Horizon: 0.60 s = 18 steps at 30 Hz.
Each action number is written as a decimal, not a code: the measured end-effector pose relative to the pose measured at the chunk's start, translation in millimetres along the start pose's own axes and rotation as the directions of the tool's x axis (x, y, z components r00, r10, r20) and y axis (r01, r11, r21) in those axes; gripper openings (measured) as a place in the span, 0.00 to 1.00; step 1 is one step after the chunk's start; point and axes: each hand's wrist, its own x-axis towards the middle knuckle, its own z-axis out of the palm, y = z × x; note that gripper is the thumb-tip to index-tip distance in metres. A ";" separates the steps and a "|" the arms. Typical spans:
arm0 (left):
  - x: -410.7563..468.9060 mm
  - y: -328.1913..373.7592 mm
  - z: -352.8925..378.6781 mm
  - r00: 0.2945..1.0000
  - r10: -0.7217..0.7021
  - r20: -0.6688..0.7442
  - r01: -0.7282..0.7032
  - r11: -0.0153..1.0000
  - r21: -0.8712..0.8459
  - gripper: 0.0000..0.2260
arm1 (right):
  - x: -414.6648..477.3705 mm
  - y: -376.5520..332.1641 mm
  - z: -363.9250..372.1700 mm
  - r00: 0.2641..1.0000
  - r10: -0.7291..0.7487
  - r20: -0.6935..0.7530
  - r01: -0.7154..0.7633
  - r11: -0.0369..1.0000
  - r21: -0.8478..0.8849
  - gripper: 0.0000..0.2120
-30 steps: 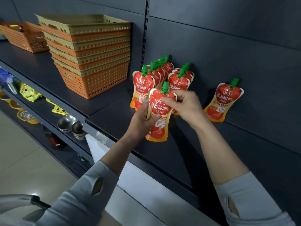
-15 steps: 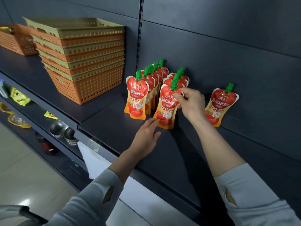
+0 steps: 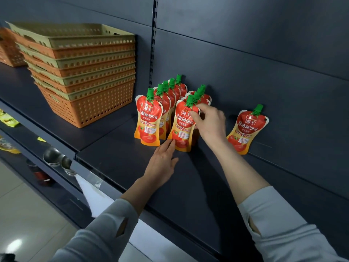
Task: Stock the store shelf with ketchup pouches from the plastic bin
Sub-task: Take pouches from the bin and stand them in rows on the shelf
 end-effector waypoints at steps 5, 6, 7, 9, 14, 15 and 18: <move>-2.2 0.4 -5.4 1.000 -0.009 0.022 0.009 1.000 -0.030 0.29 | -2.6 -0.2 -3.4 0.999 -0.038 -0.002 0.038 0.998 -0.051 0.17; -4.0 0.2 -7.6 1.000 -0.002 0.020 0.003 0.999 -0.040 0.29 | -4.1 -0.5 -4.3 0.999 -0.039 -0.005 0.039 0.998 -0.052 0.18; -6.0 -0.7 -10.3 1.000 0.008 0.012 -0.007 0.999 -0.047 0.28 | -6.1 -1.5 -5.8 0.999 -0.037 -0.011 0.036 0.998 -0.055 0.19; -12.5 -4.8 -16.4 0.999 0.038 -0.025 -0.040 0.998 -0.050 0.27 | -12.6 -2.7 -8.4 0.998 -0.048 -0.049 0.044 0.997 -0.064 0.19; -47.1 -17.3 -44.0 0.977 0.094 -0.190 -0.111 0.991 -0.080 0.22 | -52.1 -6.1 -8.5 0.975 -0.139 -0.173 0.107 0.977 -0.186 0.20; -56.3 -21.2 -50.8 0.970 0.099 -0.223 -0.120 0.990 -0.081 0.21 | -64.1 -8.0 -6.0 0.971 -0.154 -0.182 0.116 0.972 -0.205 0.20; -91.8 -37.6 -72.2 0.951 0.091 -0.297 -0.125 0.987 -0.101 0.18 | -106.3 -18.0 8.5 0.964 -0.197 -0.179 0.156 0.963 -0.222 0.17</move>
